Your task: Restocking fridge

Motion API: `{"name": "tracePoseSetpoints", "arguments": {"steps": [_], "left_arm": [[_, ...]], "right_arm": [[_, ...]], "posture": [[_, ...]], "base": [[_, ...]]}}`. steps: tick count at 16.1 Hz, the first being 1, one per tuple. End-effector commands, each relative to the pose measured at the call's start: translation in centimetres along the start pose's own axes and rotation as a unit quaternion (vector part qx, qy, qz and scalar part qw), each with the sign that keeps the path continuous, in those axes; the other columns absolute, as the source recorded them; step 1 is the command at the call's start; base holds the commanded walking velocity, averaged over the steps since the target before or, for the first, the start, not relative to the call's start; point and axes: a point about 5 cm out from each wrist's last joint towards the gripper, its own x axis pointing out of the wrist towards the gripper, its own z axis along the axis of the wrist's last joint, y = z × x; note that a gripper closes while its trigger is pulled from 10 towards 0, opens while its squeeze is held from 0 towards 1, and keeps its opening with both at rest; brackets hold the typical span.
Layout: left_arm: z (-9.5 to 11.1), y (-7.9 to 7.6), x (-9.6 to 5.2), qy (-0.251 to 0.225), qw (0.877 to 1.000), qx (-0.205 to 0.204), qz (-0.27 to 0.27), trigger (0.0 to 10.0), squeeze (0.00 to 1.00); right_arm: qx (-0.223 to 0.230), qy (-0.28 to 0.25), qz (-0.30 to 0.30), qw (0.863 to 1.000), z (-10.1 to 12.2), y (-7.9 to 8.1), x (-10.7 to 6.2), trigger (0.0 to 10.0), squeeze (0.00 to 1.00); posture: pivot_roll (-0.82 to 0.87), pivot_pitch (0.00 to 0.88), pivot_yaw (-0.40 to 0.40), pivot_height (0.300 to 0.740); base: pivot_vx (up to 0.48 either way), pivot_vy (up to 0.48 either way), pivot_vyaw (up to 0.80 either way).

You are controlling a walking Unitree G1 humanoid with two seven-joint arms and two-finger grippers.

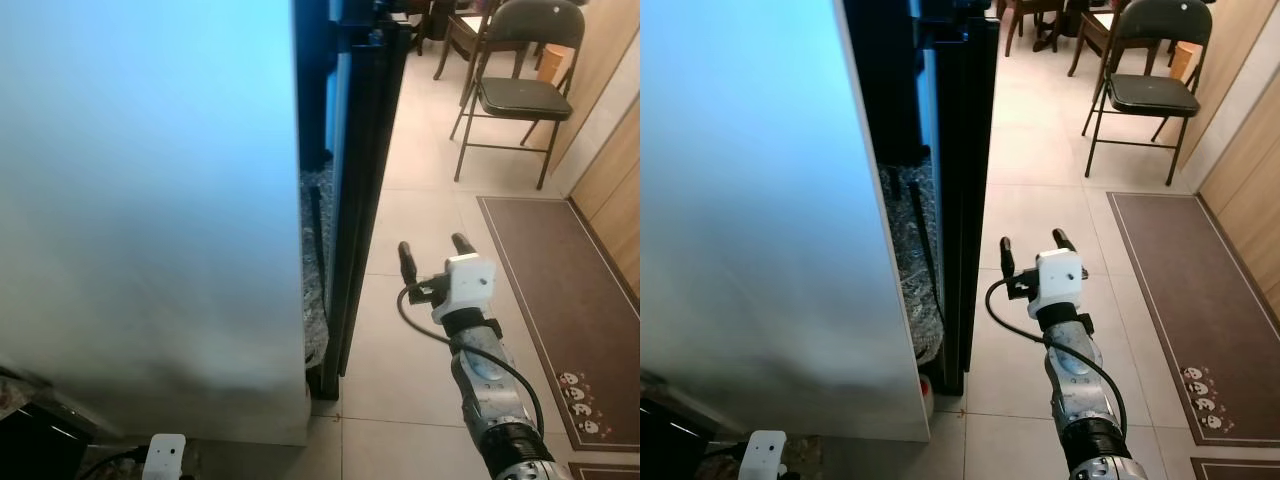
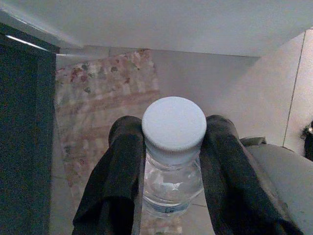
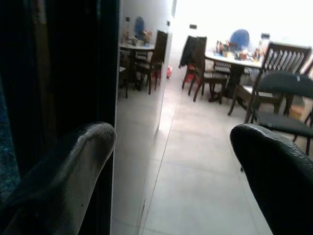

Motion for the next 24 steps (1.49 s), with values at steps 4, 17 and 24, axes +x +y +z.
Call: {"name": "tracePoseSetpoints", "arguments": {"steps": [4, 17, 24], "left_arm": [[-0.1, 0.2, -0.1, -0.007, 1.000, -0.009, 0.003, 10.0, 0.00], [1.4, 0.0, 0.2, -0.026, 1.000, -0.010, -0.003, 10.0, 0.00], [1.3, -0.1, 0.2, -0.021, 1.000, -0.006, -0.004, 10.0, 0.00]], "right_arm": [[0.018, 0.019, 0.017, 1.000, -0.5, 0.7, -0.6, 10.0, 0.00], [0.073, 0.069, -0.149, 0.984, -2.1, -4.3, -3.1, 10.0, 0.00], [0.068, 0.075, -0.143, 0.985, -2.2, -4.3, -3.2, 10.0, 0.00]], "posture": [[-0.04, 0.000, 0.025, 0.740], [-0.05, 0.000, 0.038, 0.740], [-0.05, 0.000, 0.038, 0.740]], "base": [[0.000, 0.000, 0.00], [0.000, 0.019, 0.00], [0.000, 0.250, 0.00]]}}
